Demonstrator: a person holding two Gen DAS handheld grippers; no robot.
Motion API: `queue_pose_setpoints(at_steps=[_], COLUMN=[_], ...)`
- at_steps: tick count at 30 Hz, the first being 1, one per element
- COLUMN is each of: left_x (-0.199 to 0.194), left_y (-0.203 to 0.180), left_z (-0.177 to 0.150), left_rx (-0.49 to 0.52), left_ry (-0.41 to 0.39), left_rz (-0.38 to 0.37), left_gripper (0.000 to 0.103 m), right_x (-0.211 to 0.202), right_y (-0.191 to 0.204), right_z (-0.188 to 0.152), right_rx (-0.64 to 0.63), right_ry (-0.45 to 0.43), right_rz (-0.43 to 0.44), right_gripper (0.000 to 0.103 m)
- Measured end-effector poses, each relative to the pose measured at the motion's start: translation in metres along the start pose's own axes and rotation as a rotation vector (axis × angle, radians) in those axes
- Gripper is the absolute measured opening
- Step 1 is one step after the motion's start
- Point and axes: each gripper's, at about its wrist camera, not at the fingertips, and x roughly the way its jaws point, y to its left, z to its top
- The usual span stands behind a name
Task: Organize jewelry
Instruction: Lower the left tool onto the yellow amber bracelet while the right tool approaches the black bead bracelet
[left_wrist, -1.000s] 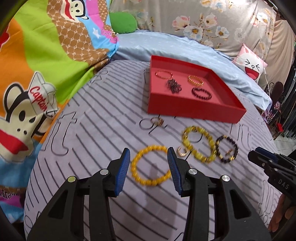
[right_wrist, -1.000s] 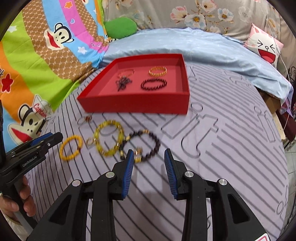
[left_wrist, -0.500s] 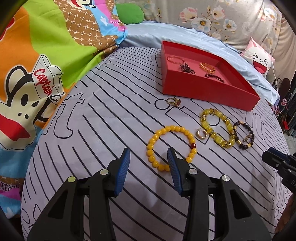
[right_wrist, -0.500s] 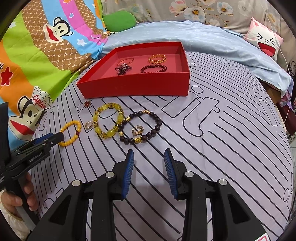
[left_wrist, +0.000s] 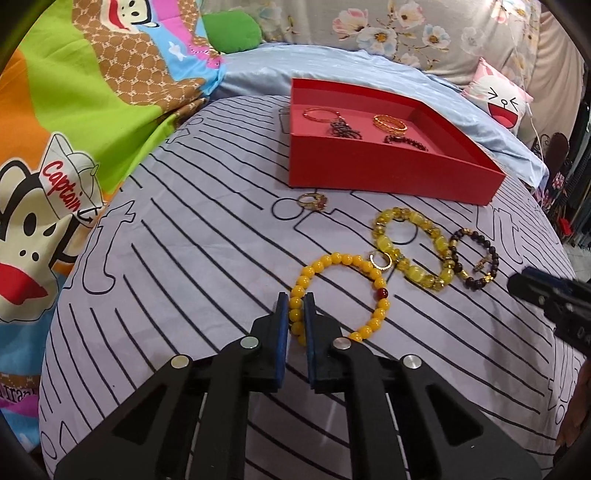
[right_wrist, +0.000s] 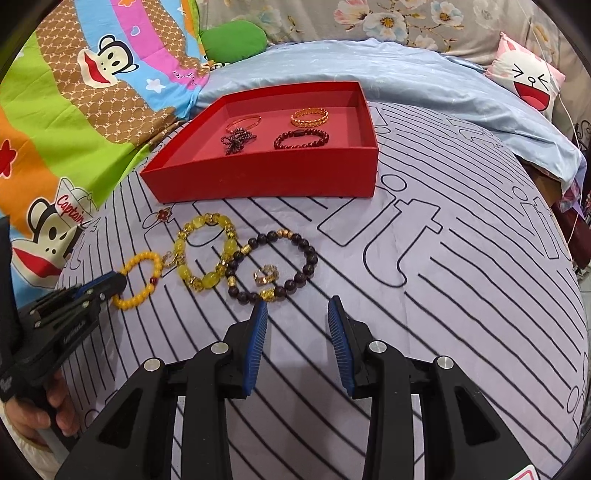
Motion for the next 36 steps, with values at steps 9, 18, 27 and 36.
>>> queue_pose_setpoints(at_steps=[9, 18, 27, 36], left_x=[0.0, 0.0, 0.0, 0.0], left_y=[-0.005, -0.005, -0.006, -0.006], left_z=[-0.002, -0.002, -0.002, -0.003], left_rx=[0.018, 0.024, 0.024, 0.022], left_ry=[-0.014, -0.014, -0.015, -0.016], left_rz=[0.015, 0.017, 0.017, 0.015], left_gripper=[0.008, 0.008, 0.008, 0.008], right_x=[0.011, 0.035, 0.033, 0.029], right_y=[0.0, 0.0, 0.003, 0.0], right_z=[0.024, 0.028, 0.016, 0.011], right_rx=[-0.007, -0.014, -0.047, -0.045], right_ry=[-0.029, 0.007, -0.004, -0.008], right_rz=[-0.01, -0.028, -0.055, -0.058], right_gripper=[0.034, 0.034, 0.027, 0.019])
